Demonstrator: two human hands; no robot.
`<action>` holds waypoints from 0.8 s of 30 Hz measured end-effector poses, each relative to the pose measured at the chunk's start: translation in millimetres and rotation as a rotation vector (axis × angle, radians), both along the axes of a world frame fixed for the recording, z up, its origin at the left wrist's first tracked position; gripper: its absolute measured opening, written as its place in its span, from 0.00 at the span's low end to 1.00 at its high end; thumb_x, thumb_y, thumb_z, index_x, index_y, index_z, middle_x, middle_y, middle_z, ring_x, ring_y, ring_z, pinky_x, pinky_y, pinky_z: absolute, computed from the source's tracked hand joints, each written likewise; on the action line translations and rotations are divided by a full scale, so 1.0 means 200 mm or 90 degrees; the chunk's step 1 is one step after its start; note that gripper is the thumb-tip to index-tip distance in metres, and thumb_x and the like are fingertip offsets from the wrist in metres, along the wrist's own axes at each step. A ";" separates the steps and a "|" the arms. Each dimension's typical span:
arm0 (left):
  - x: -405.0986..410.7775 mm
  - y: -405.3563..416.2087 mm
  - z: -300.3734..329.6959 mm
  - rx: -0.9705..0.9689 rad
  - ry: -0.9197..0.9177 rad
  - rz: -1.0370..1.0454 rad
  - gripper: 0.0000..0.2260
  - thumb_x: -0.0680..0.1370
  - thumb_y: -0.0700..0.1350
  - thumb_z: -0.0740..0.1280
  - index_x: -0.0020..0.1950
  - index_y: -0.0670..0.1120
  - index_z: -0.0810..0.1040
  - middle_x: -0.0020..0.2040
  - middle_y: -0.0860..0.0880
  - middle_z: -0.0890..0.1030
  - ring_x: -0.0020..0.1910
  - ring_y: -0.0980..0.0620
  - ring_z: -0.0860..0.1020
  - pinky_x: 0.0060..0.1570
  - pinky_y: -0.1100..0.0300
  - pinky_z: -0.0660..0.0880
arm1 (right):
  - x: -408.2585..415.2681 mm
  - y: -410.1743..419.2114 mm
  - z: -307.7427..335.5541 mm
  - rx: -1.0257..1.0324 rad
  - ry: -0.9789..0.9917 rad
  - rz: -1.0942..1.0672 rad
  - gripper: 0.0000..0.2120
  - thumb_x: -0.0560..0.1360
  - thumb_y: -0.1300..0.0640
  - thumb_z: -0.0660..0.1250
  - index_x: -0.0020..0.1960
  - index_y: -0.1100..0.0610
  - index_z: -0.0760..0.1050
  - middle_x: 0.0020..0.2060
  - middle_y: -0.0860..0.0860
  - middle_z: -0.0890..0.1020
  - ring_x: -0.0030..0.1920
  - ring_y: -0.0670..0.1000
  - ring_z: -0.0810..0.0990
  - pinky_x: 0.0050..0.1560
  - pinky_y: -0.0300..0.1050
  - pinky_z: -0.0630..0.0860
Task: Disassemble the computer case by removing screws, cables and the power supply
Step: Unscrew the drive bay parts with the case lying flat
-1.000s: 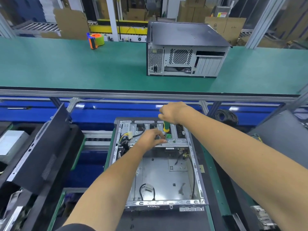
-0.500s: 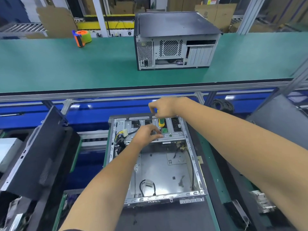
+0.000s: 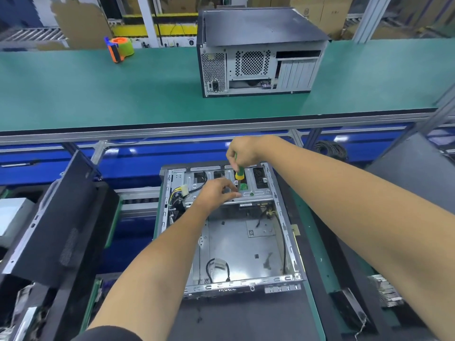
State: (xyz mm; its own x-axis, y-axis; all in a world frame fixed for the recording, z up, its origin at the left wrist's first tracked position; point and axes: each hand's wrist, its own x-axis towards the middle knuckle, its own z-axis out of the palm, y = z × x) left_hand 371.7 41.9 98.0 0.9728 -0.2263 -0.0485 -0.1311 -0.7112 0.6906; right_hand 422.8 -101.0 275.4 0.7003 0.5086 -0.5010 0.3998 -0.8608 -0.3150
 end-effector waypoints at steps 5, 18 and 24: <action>0.00 0.00 0.00 -0.006 -0.009 -0.003 0.13 0.73 0.57 0.77 0.48 0.50 0.85 0.41 0.56 0.79 0.38 0.58 0.73 0.37 0.62 0.68 | -0.01 -0.06 -0.01 -0.016 -0.057 0.013 0.15 0.75 0.64 0.68 0.60 0.56 0.74 0.40 0.50 0.73 0.35 0.50 0.72 0.33 0.44 0.67; 0.00 0.01 0.00 0.005 -0.027 -0.012 0.13 0.74 0.57 0.77 0.49 0.48 0.85 0.38 0.61 0.76 0.36 0.64 0.72 0.35 0.68 0.65 | -0.01 -0.05 0.00 -0.024 -0.116 0.057 0.04 0.77 0.60 0.60 0.44 0.53 0.70 0.43 0.51 0.76 0.36 0.50 0.68 0.35 0.45 0.63; 0.00 0.01 -0.01 -0.014 -0.015 -0.007 0.12 0.73 0.56 0.78 0.48 0.49 0.85 0.41 0.58 0.79 0.38 0.60 0.74 0.38 0.65 0.68 | -0.03 0.01 -0.05 -0.021 -0.143 0.093 0.09 0.78 0.57 0.65 0.59 0.53 0.72 0.49 0.50 0.71 0.42 0.55 0.74 0.36 0.47 0.65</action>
